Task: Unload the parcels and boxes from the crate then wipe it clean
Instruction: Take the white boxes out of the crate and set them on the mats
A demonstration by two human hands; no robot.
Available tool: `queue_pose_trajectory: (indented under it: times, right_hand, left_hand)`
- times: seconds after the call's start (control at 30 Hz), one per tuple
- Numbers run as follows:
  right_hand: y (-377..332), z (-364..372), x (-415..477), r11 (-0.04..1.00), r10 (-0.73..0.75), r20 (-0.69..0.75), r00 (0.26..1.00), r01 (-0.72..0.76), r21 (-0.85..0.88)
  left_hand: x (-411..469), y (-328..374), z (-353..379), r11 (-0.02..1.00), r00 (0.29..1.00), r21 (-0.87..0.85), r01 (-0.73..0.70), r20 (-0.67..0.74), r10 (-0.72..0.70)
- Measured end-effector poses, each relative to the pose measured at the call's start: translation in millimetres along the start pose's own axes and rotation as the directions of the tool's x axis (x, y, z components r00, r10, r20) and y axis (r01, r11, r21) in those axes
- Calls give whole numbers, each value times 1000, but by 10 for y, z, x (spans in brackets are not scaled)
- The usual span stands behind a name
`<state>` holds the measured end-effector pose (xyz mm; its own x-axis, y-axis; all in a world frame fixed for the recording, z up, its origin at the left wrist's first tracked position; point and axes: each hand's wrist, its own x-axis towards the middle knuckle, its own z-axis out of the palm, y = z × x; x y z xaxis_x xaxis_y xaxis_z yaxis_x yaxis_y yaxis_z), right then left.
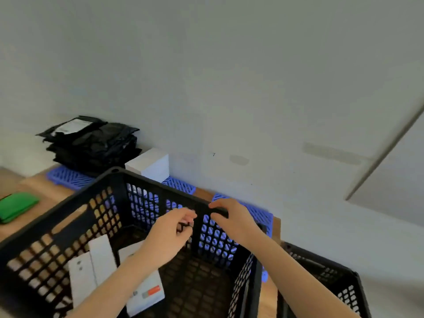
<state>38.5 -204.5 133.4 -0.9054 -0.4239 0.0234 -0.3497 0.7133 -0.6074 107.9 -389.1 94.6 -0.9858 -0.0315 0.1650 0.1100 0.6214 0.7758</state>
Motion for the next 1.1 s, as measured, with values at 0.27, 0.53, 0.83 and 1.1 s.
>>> queue_pose_trajectory:
  times: [0.27,0.53,0.83,1.1]
  right_hand:
    - [-223,274,163,978,-208,152,966,204,37]
    - [-93,305,367,951,-309,249,918,307,47]
    - [379,-2,104,881,-452,384,805,471,50]
    - [909,-170,-246,716,-509,546,665,680,-161]
  left_hand:
    - [-520,-27,-71,976,967,76,206,-165,-192]
    - [-606,-12,55,929,912,111,354,-262,-316]
    - [-976,614,549,848,793,72,525,-402,-458]
    - [-1329,1306,1308,694,729,270,667,-427,-535]
